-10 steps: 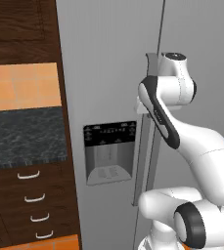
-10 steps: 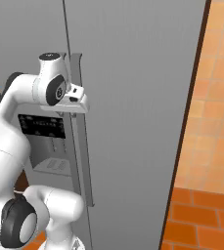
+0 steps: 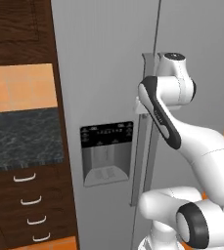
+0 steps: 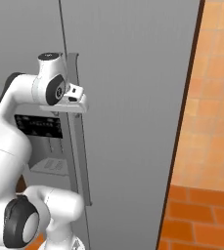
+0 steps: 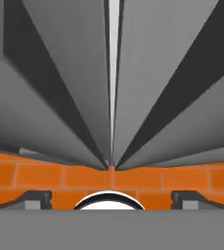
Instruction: Take the strawberry from the fridge and place it on top of the pancake, located on the dining counter.
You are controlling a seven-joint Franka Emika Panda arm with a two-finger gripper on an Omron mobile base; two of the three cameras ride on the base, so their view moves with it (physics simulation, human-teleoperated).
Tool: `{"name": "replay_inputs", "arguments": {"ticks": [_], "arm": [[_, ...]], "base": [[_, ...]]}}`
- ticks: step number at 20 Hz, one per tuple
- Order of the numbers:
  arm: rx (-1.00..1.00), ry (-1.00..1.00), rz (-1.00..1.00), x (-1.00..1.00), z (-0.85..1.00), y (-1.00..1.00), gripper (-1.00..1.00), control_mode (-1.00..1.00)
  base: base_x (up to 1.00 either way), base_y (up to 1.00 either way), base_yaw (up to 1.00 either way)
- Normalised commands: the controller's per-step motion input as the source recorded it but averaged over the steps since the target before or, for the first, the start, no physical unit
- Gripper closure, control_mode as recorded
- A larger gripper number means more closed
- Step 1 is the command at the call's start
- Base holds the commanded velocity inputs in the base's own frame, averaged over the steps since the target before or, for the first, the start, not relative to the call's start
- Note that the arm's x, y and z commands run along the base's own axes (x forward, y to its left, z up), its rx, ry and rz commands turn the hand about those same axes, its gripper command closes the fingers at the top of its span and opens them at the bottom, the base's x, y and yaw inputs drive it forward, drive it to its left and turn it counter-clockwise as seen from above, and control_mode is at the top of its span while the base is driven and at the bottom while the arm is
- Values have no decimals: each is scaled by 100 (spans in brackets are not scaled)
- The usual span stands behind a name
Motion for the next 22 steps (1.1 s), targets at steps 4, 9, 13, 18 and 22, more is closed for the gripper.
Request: {"name": "replay_inputs", "arguments": {"ticks": [4,9,13,18,22], "arm": [[0,0,0,0,0,0,-100,100],[0,0,0,0,0,0,-100,100],[0,0,0,0,0,0,-100,100],[0,0,0,0,0,0,-100,100],[0,0,0,0,0,0,-100,100]], "base": [[-11,0,-3],[-35,-2,-2],[-41,-1,-3],[-46,0,-1],[-45,0,0]]}}
